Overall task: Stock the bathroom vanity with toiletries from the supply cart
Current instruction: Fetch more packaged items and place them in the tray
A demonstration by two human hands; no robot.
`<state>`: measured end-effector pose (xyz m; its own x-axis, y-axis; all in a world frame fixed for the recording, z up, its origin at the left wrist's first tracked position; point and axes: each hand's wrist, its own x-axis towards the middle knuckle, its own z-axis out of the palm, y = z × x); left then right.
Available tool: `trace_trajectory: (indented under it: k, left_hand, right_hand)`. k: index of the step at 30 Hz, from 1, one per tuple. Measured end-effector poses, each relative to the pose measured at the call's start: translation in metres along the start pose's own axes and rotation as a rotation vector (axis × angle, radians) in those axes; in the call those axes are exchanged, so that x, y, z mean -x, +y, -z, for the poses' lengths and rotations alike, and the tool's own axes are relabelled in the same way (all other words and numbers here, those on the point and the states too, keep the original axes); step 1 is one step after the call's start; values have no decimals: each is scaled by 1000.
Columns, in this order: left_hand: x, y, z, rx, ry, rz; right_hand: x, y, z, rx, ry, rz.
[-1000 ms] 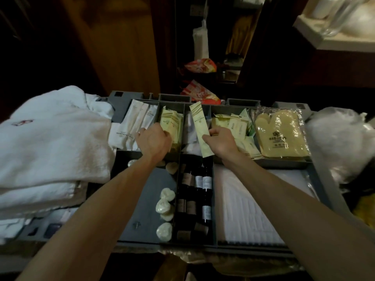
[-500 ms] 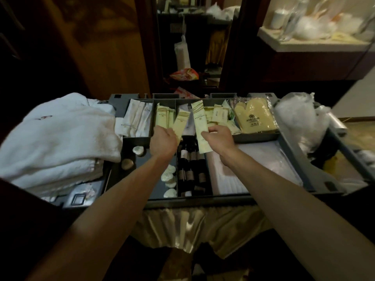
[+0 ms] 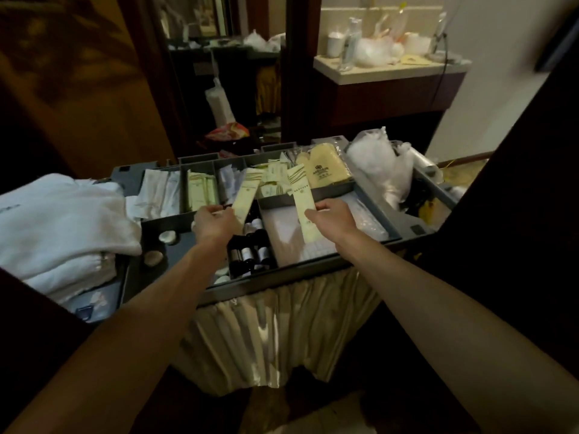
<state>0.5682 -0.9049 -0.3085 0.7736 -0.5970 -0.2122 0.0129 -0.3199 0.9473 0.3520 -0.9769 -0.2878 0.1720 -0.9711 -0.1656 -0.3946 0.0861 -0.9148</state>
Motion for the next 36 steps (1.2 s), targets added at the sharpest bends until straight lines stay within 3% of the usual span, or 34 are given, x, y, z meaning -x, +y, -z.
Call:
trace_trajectory:
  k: [4, 13, 17, 24, 28, 32, 34, 36]
  left_hand:
    - [7, -3, 17, -17, 48, -49]
    - [6, -11, 52, -157, -72, -230]
    - [-8, -8, 60, -265, -104, -330]
    - [-56, 14, 70, -505, 86, -592]
    - [-89, 25, 58, -516, 18, -512]
    - [-119, 4, 61, -628, -292, -140]
    - [-128, -12, 65, -767, -256, -132]
    - [-126, -18, 63, -776, -100, -216]
  right_hand:
    - [12, 2, -11, -100, -68, -22]
    - [4, -41, -108, -444, -334, -260]
    - [-12, -55, -140, -473, -281, -293]
    - [-49, -59, -150, -529, -171, -236]
    - [-72, -41, -140, -440, -139, -229]
    - [-82, -29, -136, -425, -188, -239]
    - [-84, -25, -135, -405, -199, -255]
    - [-81, -23, -134, -396, -213, -281]
